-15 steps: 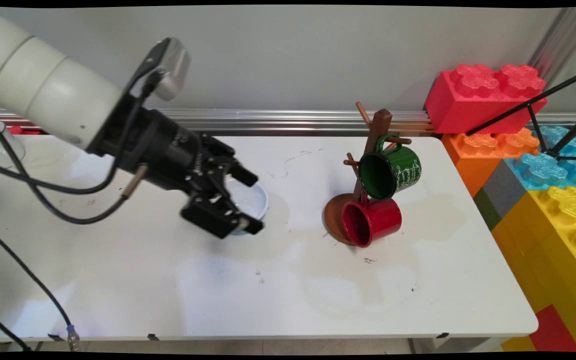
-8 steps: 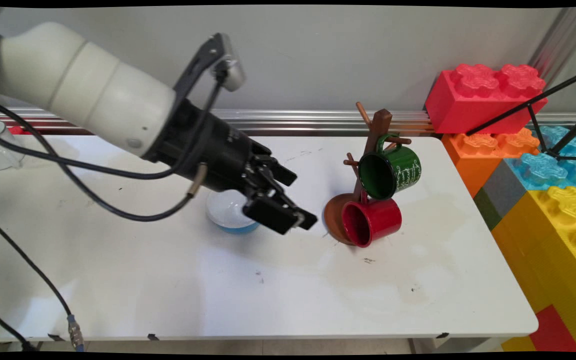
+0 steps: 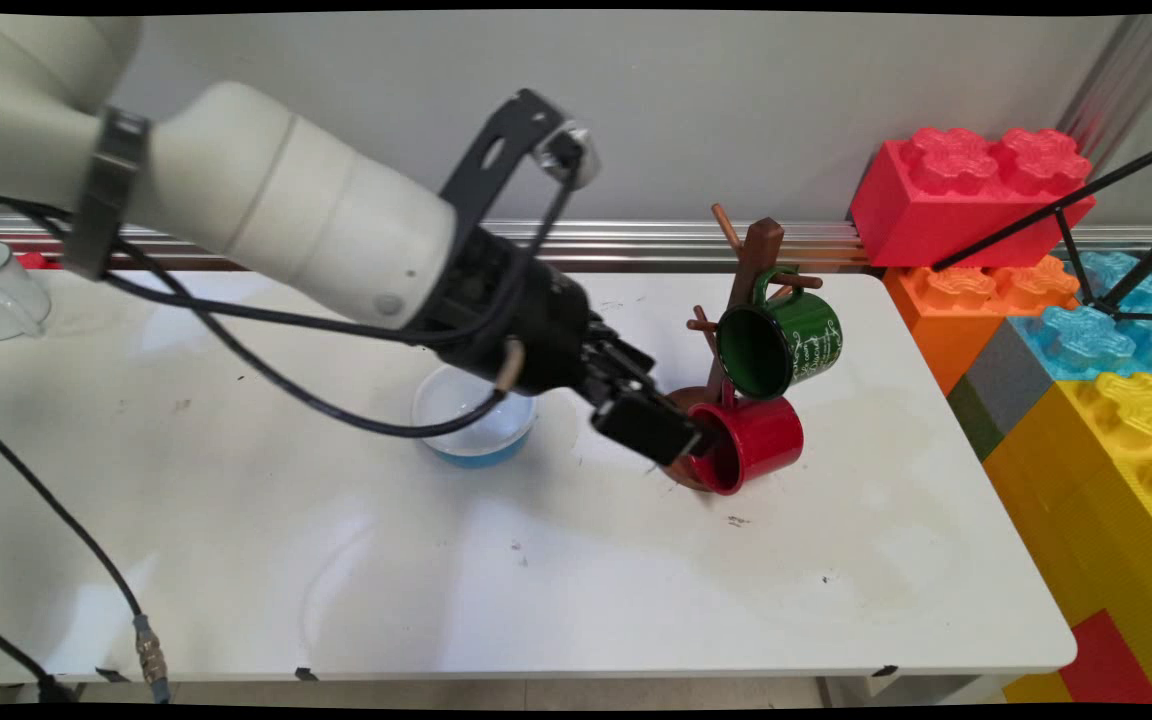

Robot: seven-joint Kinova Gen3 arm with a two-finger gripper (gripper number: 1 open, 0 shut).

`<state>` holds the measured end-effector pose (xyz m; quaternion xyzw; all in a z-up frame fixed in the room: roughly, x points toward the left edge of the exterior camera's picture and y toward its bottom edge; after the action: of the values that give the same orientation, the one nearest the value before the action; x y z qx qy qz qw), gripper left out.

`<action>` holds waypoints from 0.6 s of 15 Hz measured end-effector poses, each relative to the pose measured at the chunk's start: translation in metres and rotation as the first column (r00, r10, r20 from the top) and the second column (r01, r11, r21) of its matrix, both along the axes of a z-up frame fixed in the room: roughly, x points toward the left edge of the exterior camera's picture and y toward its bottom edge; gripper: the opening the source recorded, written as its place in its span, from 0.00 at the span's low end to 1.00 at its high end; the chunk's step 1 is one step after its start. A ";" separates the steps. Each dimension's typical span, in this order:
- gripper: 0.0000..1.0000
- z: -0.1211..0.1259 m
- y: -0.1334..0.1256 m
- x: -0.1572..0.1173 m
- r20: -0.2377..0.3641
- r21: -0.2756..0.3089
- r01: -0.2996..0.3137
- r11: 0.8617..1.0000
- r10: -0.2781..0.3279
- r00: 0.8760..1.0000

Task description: Pick up the green mug from the rack

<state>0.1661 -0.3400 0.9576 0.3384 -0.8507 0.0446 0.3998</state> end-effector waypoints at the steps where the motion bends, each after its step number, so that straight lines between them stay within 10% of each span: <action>1: 1.00 -0.002 -0.003 -0.007 -0.009 0.005 -0.012 1.000 0.012 1.000; 9: 1.00 -0.018 -0.026 -0.043 -0.056 0.040 -0.066 0.997 0.069 0.996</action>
<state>0.1226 -0.3657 0.9400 0.3755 -0.8276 0.0322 0.4160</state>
